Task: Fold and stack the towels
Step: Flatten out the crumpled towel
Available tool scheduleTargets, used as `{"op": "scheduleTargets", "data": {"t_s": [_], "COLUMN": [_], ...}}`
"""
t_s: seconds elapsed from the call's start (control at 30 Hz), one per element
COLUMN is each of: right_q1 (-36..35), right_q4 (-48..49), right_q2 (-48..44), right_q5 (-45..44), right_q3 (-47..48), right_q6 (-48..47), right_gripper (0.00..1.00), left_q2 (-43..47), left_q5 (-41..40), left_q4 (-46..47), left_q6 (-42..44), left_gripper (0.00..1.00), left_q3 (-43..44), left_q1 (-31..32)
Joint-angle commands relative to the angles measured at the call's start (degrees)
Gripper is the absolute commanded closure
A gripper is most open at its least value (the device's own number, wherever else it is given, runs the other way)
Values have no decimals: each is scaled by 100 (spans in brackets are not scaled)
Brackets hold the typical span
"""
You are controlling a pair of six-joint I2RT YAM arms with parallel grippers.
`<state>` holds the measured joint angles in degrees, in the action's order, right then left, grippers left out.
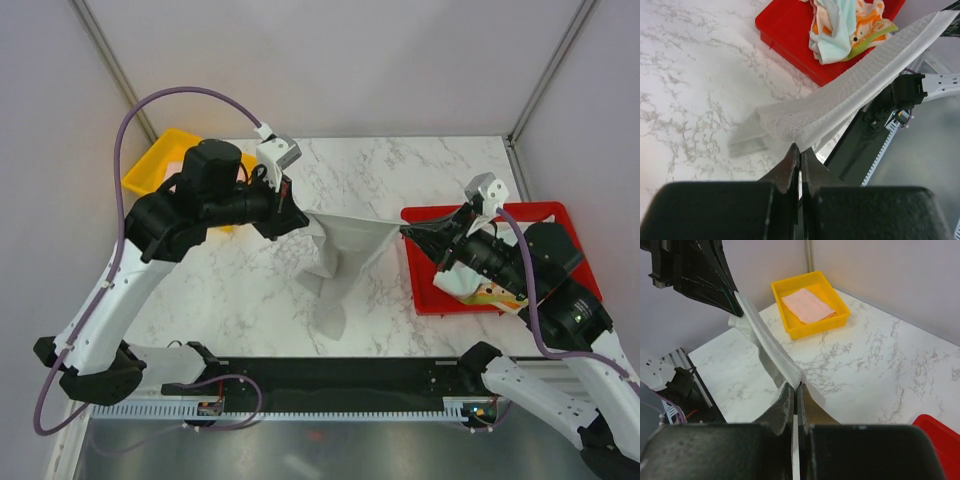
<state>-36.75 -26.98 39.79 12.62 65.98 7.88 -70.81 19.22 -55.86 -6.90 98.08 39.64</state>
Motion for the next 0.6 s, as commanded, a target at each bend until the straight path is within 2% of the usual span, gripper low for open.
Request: {"op": "scheduleTargets", "data": {"t_s": [0.0,0.1,0.17,0.27,0.4,0.5,0.57], "right_q1": [28,28,36,28,115,719,1124], "right_q4": [360,343,343,369,351,395,580], "right_q2": [371,661,846,1310,2757,3768,4228], "right_q5": [214,92,-338,-1076,-1754,-1395,-1272], "right_q3": [467,881,1066,1233,1628,2155,2489], "right_q6": [258,92,-40,-339,-682,-735,-901], "right_gripper": [100,100,100,100,100,100,100], "left_q2": [-223,-390,-425,-627,-1145,-1795,-2312], "left_q5": [-691,-1235,-1822,-2096,-1994,-1186,-1306], "left_q4": [-583,-953,-919,-612,37,617,1066], "left_q6": [-137,135,469,1240,1972,2262,2490], "left_gripper": [98,98,98,98,98,98,98], "left_q3": [744,1369,1442,1267,958,1107,1230], "left_q1": [88,88,79,79,-192,-875,-1176]}}
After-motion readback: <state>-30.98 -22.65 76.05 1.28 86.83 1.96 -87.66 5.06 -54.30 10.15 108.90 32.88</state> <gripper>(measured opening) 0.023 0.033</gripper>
